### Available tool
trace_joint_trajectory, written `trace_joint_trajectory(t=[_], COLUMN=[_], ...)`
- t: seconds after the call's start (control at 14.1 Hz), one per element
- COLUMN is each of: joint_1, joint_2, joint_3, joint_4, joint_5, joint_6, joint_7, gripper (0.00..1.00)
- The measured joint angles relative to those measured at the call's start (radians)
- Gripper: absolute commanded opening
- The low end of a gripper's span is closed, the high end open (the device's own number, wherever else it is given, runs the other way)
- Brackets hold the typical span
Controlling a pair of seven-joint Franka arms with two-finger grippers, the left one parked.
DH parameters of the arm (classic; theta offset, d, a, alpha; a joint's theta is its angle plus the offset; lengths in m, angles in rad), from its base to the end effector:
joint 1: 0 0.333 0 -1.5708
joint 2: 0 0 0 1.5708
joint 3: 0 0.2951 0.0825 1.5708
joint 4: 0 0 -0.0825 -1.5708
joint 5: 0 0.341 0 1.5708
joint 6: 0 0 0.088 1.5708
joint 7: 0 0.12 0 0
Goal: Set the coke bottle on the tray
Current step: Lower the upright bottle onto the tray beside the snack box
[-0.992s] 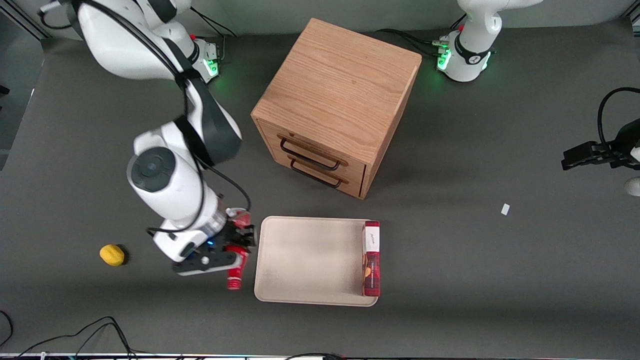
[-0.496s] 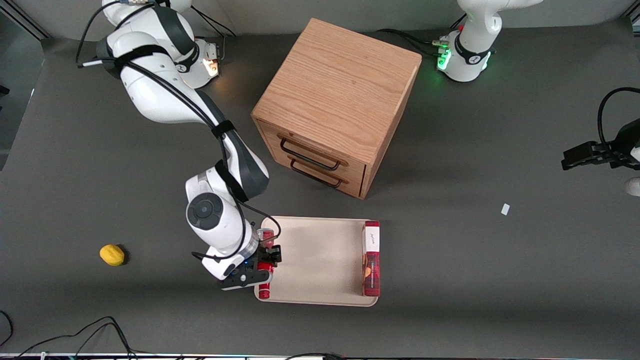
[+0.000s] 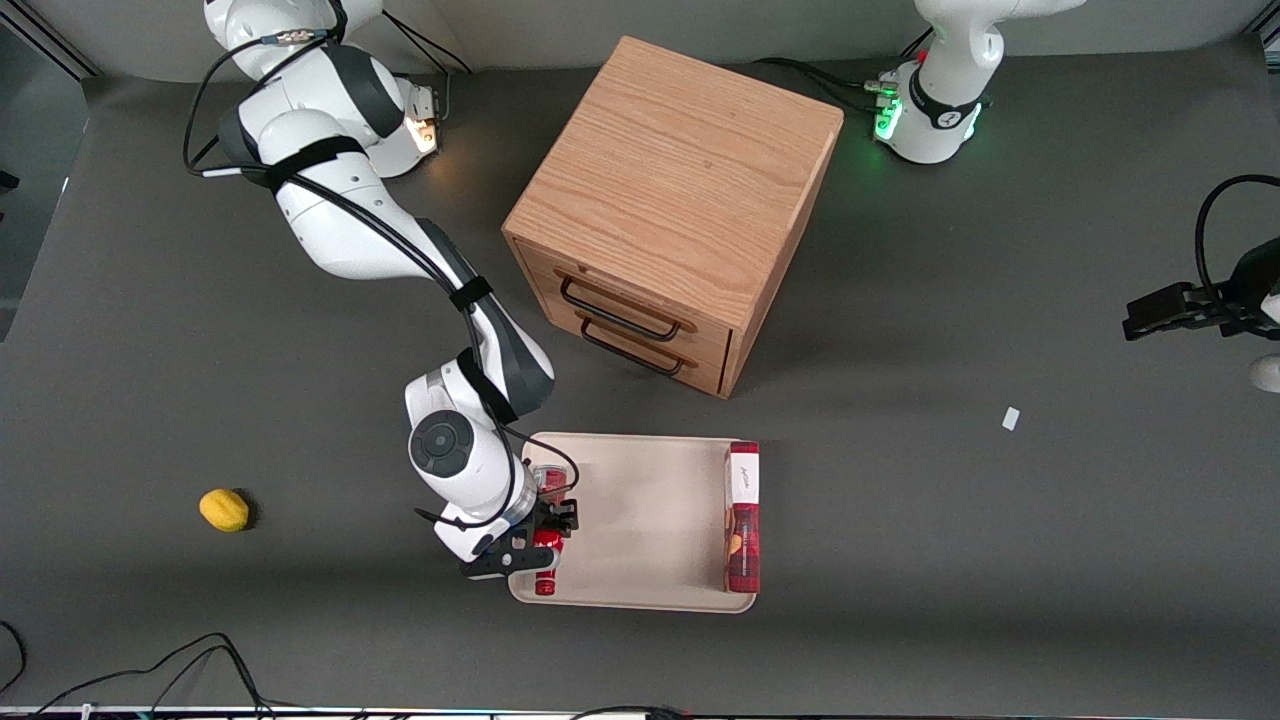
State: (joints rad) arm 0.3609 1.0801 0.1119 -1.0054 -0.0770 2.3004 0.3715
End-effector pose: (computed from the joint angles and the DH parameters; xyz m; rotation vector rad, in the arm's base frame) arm 0.6813 0.3102 0.2072 -3.0093 -0.1152 -0.2858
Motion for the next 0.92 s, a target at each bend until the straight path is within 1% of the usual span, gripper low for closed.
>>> trace_joint_trajectory(t=[0.07,0.14,0.21,0.28,0.35,0.5,0.92], joint_1=[0.0,0.0,0.0,0.0,0.0,0.0,0.0], joint_2=[0.007,0.013,0.02,0.027,0.03,0.039,0.053], joint_3=[0.0,0.0,0.0,0.0,0.0,0.0,0.0], joint_4=[0.0,0.0,0.0,-0.001,-0.002,-0.003,-0.018], joint_5=[0.0,0.0,0.0,0.001,0.002,0.002,0.002], joint_6=[0.004,0.011,0.025,0.042,0.055,0.07,0.127], joint_7=[0.001,0.002,0.004,0.005,0.005,0.006,0.007], gripper=[0.45,0.46,0.52,0.61,0.76,0.99,1.0])
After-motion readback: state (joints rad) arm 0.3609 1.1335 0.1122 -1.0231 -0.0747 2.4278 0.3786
